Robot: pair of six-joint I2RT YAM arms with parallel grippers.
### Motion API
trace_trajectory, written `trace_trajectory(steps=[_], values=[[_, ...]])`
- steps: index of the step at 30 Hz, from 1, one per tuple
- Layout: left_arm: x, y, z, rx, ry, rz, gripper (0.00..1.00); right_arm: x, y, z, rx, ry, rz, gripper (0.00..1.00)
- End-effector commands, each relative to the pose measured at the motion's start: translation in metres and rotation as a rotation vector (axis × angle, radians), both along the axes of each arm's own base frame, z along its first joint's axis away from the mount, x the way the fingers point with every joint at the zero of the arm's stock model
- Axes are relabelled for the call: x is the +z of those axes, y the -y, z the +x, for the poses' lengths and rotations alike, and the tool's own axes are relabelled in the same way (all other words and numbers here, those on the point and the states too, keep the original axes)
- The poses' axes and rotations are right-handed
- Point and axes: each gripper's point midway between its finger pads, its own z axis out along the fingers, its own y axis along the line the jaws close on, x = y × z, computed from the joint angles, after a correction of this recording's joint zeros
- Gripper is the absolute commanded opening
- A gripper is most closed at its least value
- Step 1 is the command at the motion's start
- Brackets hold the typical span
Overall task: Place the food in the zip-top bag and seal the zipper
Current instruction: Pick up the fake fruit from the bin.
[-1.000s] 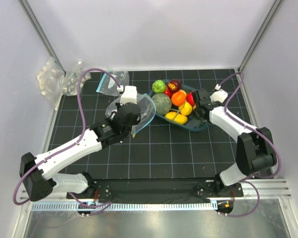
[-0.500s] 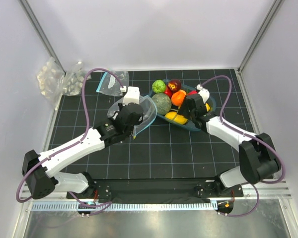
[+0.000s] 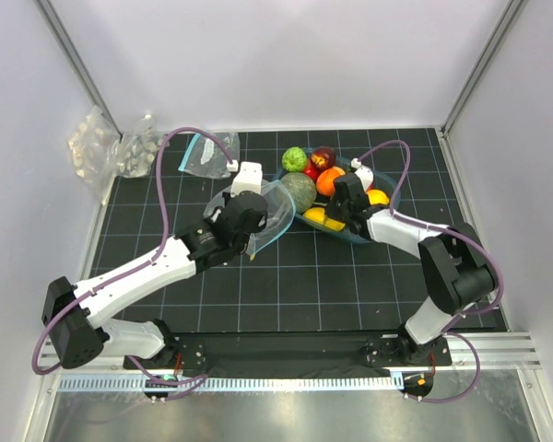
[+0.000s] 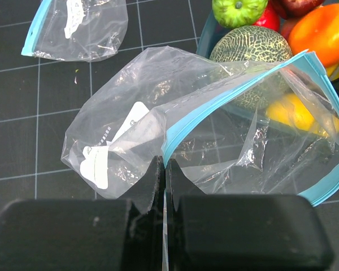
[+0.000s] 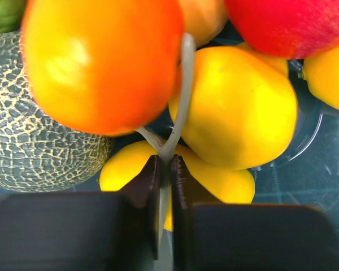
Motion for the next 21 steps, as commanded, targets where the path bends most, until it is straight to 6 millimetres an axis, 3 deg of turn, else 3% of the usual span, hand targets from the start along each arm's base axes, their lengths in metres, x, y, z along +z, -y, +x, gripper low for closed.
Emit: trace_trajectory(steps=[1,7,17,20,21], values=[[0.012,0.003,0.004,0.014,0.027,-0.044,0.00,0.027,-0.007,0.010,0.000,0.069,0.044,0.04],[0.010,0.002,0.006,0.027,0.023,-0.025,0.00,0.056,-0.013,-0.005,0.044,0.125,0.115,0.01],[0.008,0.000,0.008,0.043,0.020,-0.001,0.00,0.072,-0.025,-0.020,0.086,0.140,0.204,0.01],[0.008,-0.001,0.008,0.048,0.021,0.004,0.00,0.080,-0.026,-0.024,0.104,0.169,0.215,0.01],[0.008,-0.002,0.009,0.049,0.021,0.007,0.00,0.091,-0.029,-0.025,0.123,0.201,0.225,0.01]])
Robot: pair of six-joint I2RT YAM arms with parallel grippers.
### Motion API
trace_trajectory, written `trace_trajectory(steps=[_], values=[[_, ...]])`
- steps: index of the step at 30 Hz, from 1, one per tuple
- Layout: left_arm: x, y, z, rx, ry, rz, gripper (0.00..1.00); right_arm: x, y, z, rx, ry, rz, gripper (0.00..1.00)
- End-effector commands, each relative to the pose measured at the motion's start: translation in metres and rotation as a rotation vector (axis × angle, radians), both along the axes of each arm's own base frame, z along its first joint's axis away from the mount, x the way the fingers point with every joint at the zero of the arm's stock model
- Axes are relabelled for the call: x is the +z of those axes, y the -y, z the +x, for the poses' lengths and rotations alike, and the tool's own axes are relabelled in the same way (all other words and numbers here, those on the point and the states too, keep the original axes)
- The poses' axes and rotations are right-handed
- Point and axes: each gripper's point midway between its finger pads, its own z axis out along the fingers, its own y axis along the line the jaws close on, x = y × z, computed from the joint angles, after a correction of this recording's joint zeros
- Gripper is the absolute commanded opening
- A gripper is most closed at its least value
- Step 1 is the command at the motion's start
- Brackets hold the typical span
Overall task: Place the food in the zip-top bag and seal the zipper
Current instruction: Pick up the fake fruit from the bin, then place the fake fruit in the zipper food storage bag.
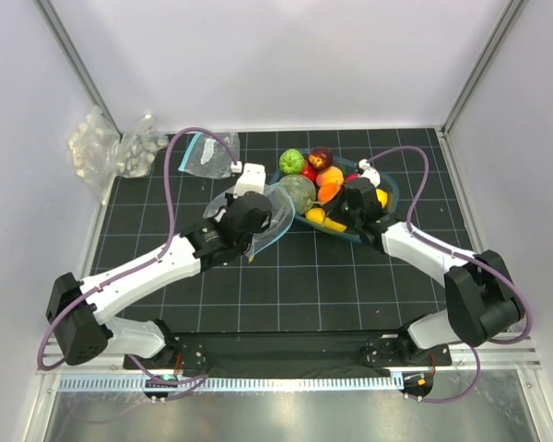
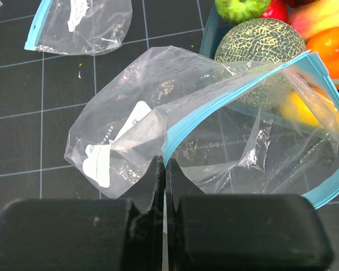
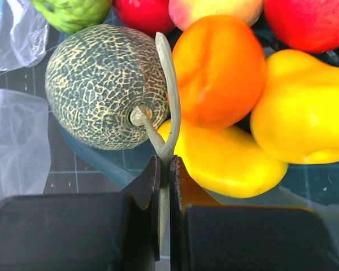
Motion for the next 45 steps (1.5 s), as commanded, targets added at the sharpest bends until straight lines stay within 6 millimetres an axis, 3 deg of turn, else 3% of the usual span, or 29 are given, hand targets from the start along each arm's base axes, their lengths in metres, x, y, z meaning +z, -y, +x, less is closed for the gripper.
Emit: trace_trajectory(steps=[1,10,13,20,27,38,45], values=[[0.018,-0.001,0.007,0.038,0.042,-0.029,0.00,0.046,-0.014,-0.001,0.057,0.136,0.082,0.01],[0.012,0.005,0.011,0.047,0.014,-0.012,0.00,0.109,-0.019,-0.024,0.158,0.338,0.117,0.01],[0.008,0.008,0.013,0.052,-0.009,-0.001,0.00,0.120,-0.017,-0.030,0.167,0.369,0.128,0.01],[-0.004,0.018,0.012,0.021,-0.088,-0.006,0.00,0.155,0.008,-0.056,0.119,0.448,0.128,0.01],[-0.001,0.025,0.007,-0.015,-0.113,-0.041,0.00,0.193,0.028,-0.084,0.112,0.579,0.121,0.01],[0.009,0.014,-0.001,-0.006,-0.115,-0.051,0.00,0.246,0.008,-0.138,0.351,0.828,0.253,0.01],[0.016,0.013,-0.004,-0.017,-0.108,-0.079,0.00,0.259,0.005,-0.162,0.427,0.936,0.311,0.01]])
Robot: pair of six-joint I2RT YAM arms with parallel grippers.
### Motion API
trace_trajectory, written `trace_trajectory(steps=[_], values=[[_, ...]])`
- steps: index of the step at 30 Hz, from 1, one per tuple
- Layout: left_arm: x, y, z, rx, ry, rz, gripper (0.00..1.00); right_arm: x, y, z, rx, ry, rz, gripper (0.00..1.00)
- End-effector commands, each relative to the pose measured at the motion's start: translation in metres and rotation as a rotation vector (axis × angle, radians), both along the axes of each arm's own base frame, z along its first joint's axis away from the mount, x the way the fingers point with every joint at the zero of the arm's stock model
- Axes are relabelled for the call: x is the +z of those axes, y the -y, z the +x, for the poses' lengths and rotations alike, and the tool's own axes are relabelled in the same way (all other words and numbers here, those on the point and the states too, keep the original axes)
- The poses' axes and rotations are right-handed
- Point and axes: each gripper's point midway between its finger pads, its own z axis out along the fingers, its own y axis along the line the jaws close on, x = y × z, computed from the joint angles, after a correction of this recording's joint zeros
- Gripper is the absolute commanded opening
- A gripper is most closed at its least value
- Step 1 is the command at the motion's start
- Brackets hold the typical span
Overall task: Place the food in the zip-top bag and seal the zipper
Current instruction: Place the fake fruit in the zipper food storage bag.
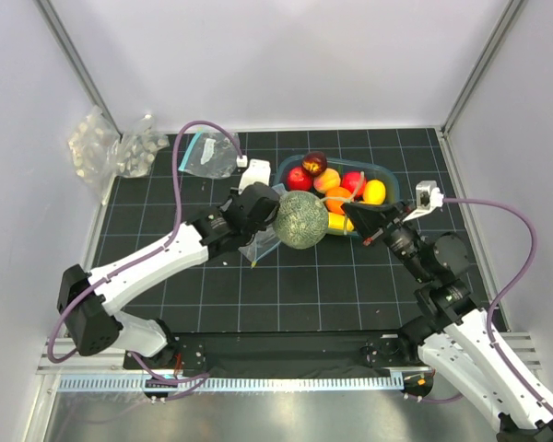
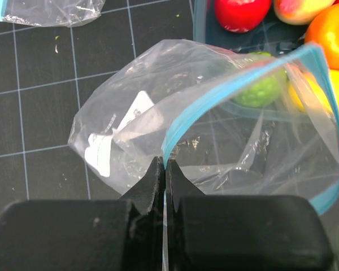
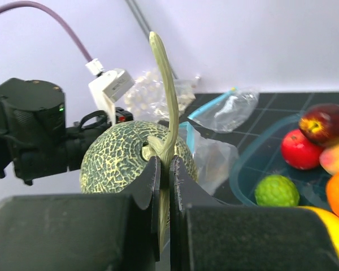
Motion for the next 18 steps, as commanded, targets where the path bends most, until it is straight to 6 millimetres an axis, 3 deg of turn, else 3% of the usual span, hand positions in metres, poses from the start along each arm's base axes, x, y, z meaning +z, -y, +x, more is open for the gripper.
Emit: trace_trajectory(steps=[1,5,11,18], values=[[0.026,0.002,0.000,0.000,0.038,-0.080,0.00,0.038,-0.007,-0.021,0.088,0.154,0.064,0.01],[0.025,0.012,-0.007,-0.043,0.007,-0.134,0.00,0.033,-0.016,-0.016,0.125,0.130,0.081,0.01],[0.032,0.033,-0.027,-0.160,-0.044,-0.277,0.00,0.009,-0.029,0.011,0.117,0.014,0.072,0.01],[0.043,0.054,-0.052,-0.270,-0.098,-0.446,0.00,-0.020,-0.017,0.044,-0.038,-0.123,0.032,0.01]])
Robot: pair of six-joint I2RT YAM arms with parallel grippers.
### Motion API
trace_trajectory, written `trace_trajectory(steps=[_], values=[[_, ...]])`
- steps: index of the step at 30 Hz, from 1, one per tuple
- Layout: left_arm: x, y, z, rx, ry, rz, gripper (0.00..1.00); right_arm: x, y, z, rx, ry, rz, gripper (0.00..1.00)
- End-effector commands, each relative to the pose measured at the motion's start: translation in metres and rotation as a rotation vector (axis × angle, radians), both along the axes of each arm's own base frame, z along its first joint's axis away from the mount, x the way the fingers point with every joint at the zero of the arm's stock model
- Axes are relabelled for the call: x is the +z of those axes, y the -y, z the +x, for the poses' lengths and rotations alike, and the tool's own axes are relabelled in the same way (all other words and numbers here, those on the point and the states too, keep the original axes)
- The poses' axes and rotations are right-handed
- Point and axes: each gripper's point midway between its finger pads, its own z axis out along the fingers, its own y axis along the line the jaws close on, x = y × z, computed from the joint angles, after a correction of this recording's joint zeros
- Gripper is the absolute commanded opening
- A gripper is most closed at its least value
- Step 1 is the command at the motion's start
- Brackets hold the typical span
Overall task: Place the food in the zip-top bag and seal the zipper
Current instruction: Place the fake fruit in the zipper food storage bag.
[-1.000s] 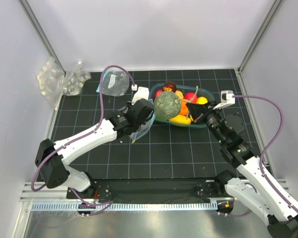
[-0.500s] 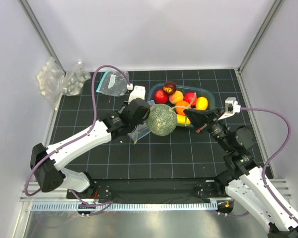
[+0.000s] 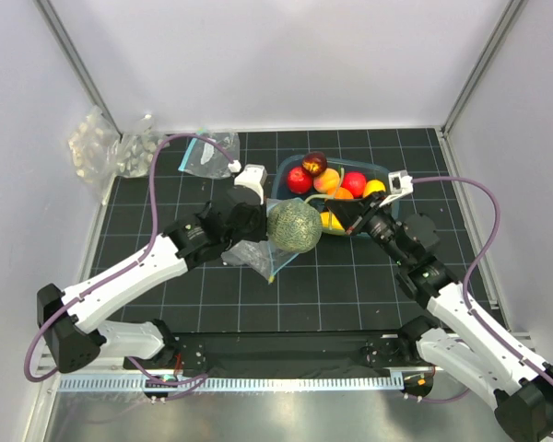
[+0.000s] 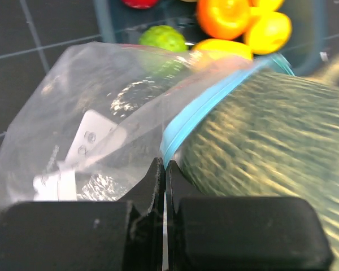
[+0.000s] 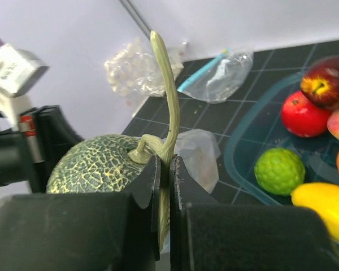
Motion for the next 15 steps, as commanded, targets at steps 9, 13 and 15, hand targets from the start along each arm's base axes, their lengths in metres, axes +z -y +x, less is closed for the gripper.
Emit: trace_trajectory(steps=[9,13,15], values=[[0.025,0.040,-0.027,-0.131,-0.090,-0.290,0.00,-0.011,0.019,0.034,-0.214,-0.096,-0.029,0.01],[0.029,0.048,-0.032,-0.170,-0.118,-0.359,0.00,-0.019,0.016,0.039,-0.222,-0.121,-0.036,0.01],[0.030,0.052,-0.037,-0.202,-0.140,-0.388,0.01,-0.022,0.012,0.039,-0.218,-0.127,-0.037,0.01]])
